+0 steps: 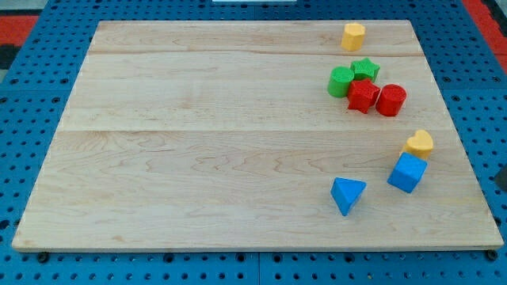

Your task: Push the blue cube to the left of the green circle

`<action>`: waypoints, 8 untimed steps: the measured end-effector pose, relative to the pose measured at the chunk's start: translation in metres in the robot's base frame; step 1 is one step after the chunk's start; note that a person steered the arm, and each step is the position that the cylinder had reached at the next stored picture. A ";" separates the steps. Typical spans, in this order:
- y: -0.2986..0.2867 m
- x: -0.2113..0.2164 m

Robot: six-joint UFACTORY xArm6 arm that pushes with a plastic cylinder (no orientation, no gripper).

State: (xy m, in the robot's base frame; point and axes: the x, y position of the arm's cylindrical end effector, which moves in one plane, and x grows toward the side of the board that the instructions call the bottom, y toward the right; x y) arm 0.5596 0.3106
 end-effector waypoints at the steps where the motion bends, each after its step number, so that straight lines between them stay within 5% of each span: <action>1: -0.047 0.027; 8: -0.218 -0.129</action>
State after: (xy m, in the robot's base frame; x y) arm 0.4310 0.0922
